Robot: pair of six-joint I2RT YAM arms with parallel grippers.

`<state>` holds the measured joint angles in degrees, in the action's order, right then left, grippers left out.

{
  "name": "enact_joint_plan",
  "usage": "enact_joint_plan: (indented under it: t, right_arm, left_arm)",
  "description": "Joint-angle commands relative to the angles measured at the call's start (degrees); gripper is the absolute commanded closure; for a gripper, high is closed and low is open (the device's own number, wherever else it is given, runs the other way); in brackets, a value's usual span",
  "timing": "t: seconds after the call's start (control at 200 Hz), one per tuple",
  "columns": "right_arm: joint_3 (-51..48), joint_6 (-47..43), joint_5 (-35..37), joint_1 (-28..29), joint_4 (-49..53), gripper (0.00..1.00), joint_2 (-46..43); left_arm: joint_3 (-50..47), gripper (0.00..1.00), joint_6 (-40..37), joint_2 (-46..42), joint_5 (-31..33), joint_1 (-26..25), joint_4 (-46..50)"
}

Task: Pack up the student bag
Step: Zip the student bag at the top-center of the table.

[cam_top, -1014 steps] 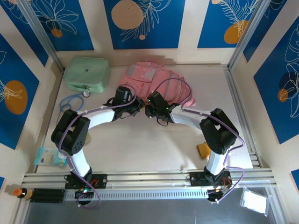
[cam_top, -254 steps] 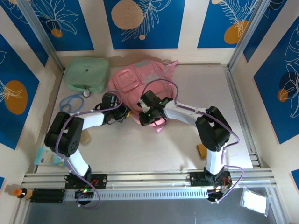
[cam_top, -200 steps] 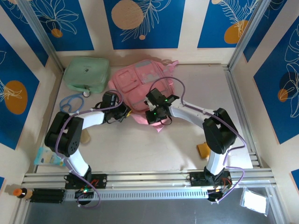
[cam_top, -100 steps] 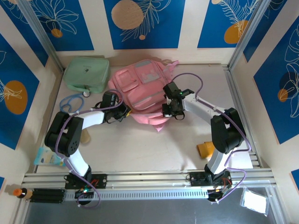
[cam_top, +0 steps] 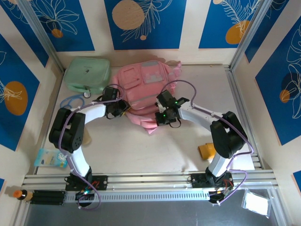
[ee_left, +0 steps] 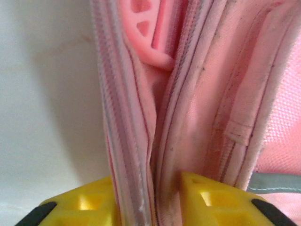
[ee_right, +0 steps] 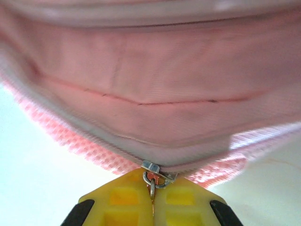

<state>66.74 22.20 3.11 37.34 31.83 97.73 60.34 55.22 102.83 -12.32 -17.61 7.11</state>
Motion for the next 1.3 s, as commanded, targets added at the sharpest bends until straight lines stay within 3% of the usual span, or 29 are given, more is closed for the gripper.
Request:
enact_joint_plan:
  t: [0.0, 0.19, 0.36, 0.74, 0.98, 1.295]
  right_arm:
    - [1.66, 1.99, -12.08, 2.53, -3.44, 1.0, 2.0]
    - [10.8, 3.97, -17.11, 5.4, -8.09, 1.0, 8.91]
    - [19.37, 3.17, -19.13, 7.67, -7.6, 1.0, 14.94]
    - [19.22, 3.73, -20.74, 8.41, -9.06, 1.0, 16.18]
    - [17.39, 4.44, -20.69, 8.84, -9.86, 1.0, 15.75]
    - [15.92, 4.33, -18.76, 8.98, -9.71, 1.0, 14.37]
  left_arm:
    - [1.98, 0.54, -5.52, -2.52, 7.35, 1.54, 6.42]
    - [1.87, 0.39, -8.94, -10.5, 15.56, 3.02, 17.63]
    - [1.89, 0.35, -4.46, -15.48, 13.11, 2.86, 23.36]
    - [3.78, 0.35, -0.38, -12.62, 7.39, 0.64, 23.2]
    - [8.27, 0.37, -0.69, -6.92, 10.47, 0.11, 24.27]
    - [7.56, 0.47, 1.38, -2.4, 14.73, 0.01, 24.28]
